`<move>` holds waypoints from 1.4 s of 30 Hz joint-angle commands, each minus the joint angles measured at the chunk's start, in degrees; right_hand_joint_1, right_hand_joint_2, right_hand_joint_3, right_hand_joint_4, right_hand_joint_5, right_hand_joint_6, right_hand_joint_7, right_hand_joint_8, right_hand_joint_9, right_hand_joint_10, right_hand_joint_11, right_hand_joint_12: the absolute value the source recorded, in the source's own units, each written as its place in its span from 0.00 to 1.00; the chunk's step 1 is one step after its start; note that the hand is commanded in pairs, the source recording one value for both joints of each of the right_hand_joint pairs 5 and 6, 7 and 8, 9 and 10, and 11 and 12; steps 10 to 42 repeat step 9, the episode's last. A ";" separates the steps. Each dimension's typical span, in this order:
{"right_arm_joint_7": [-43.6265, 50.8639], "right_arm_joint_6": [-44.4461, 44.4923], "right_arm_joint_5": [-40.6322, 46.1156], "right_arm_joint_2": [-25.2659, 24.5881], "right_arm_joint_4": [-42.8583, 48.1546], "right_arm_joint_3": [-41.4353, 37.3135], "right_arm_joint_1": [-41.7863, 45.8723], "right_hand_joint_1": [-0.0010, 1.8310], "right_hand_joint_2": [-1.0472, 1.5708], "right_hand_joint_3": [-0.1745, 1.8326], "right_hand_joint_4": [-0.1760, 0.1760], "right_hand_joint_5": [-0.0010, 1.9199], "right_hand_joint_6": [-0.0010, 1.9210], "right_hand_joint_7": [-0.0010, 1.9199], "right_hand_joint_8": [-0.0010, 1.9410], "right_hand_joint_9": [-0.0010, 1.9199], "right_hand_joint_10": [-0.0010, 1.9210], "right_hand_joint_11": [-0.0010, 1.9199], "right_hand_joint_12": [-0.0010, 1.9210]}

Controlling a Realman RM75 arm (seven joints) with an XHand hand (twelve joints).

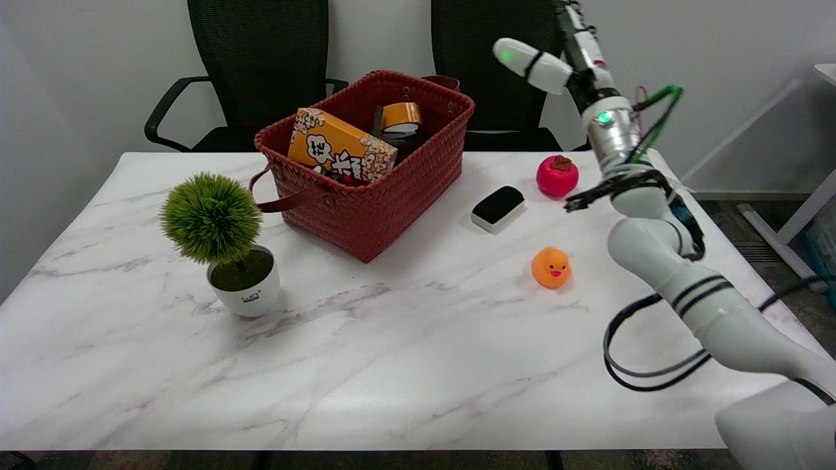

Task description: Place the popcorn box into the brown storage basket.

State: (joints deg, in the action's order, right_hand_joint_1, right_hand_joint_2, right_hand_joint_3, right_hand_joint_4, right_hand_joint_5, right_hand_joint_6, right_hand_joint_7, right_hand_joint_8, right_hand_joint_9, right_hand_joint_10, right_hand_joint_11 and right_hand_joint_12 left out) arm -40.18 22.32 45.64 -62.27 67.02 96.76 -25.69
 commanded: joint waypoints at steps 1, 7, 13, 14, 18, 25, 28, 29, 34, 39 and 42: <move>5.21 9.52 12.71 2.63 13.01 -15.98 22.27 0.34 0.64 0.08 0.50 0.00 0.00 0.00 0.00 0.00 0.00 0.03 0.03; 4.75 13.51 13.87 2.63 12.79 -16.46 26.01 0.34 0.64 0.08 0.50 0.00 0.00 0.00 0.00 0.00 0.00 0.03 0.03; 4.75 14.38 13.87 2.63 12.79 -16.46 26.88 0.34 0.63 0.07 0.50 0.00 0.00 0.00 0.00 0.00 0.00 0.03 0.03; 4.75 14.38 13.87 2.63 12.79 -16.46 26.88 0.34 0.63 0.07 0.50 0.00 0.00 0.00 0.00 0.00 0.00 0.03 0.03; 4.75 14.38 13.87 2.63 12.79 -16.46 26.88 0.34 0.63 0.07 0.50 0.00 0.00 0.00 0.00 0.00 0.00 0.03 0.03; 4.75 14.38 13.87 2.63 12.79 -16.46 26.88 0.34 0.63 0.07 0.50 0.00 0.00 0.00 0.00 0.00 0.00 0.03 0.03; 4.75 14.38 13.87 2.63 12.79 -16.46 26.88 0.34 0.63 0.07 0.50 0.00 0.00 0.00 0.00 0.00 0.00 0.03 0.03; 4.75 14.38 13.87 2.63 12.79 -16.46 26.88 0.34 0.63 0.07 0.50 0.00 0.00 0.00 0.00 0.00 0.00 0.03 0.03; 4.75 14.38 13.87 2.63 12.79 -16.46 26.88 0.34 0.63 0.07 0.50 0.00 0.00 0.00 0.00 0.00 0.00 0.03 0.03; 4.75 14.38 13.87 2.63 12.79 -16.46 26.88 0.34 0.63 0.07 0.50 0.00 0.00 0.00 0.00 0.00 0.00 0.03 0.03; 4.75 14.38 13.87 2.63 12.79 -16.46 26.88 0.34 0.63 0.07 0.50 0.00 0.00 0.00 0.00 0.00 0.00 0.03 0.03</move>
